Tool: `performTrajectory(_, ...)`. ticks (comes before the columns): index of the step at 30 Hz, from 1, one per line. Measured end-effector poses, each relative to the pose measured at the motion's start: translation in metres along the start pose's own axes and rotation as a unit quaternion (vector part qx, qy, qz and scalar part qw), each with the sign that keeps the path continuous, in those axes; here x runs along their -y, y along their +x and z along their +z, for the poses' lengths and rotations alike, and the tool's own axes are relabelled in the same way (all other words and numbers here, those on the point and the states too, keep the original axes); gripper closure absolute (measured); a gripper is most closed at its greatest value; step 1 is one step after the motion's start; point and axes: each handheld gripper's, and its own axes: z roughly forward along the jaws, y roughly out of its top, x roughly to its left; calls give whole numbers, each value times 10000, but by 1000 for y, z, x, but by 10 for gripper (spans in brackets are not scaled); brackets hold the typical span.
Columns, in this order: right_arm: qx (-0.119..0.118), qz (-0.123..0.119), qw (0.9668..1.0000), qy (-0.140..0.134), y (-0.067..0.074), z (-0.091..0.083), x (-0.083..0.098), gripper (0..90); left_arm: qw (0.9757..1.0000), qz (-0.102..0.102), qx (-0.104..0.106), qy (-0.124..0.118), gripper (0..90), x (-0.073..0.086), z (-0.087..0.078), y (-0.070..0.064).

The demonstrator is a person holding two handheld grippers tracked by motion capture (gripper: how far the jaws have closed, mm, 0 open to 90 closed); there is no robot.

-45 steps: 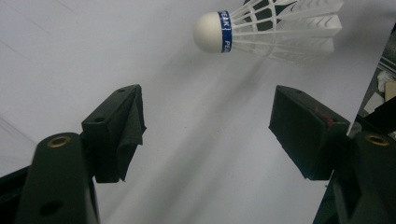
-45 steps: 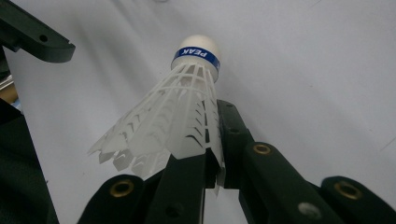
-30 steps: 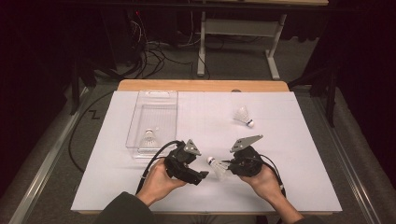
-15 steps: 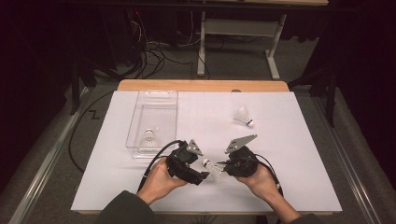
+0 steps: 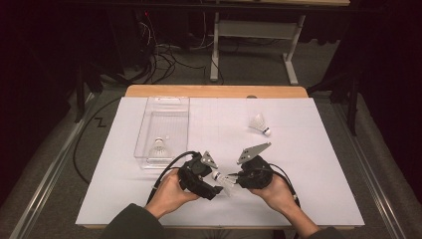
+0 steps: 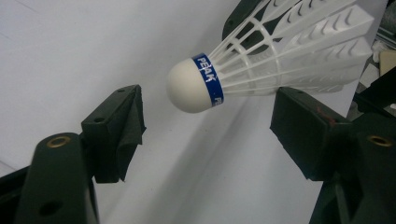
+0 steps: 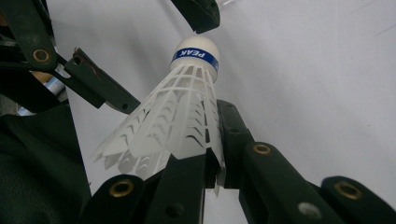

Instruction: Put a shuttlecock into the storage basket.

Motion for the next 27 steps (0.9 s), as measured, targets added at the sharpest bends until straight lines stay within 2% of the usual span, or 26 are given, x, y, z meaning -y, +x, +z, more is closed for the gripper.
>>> performTrajectory(15, -116, -173, 9998, 52, 3, 4, -8, 900, 9999, 126, 59, 62, 278, 0, 1, -3)
performTrajectory(21, -157, -249, 9995, 95, 4, 7, -12, 900, 9995, 274, 79, 124, 311, -2, 0, -6)
performTrajectory(24, -172, -259, 9995, 102, 5, 8, -13, 900, 9997, 236, 67, 92, 322, -1, -1, -5)
performTrajectory(27, -175, -240, 9995, 86, 4, 7, -13, 898, 9995, 286, 38, 120, 356, 0, -2, -5)
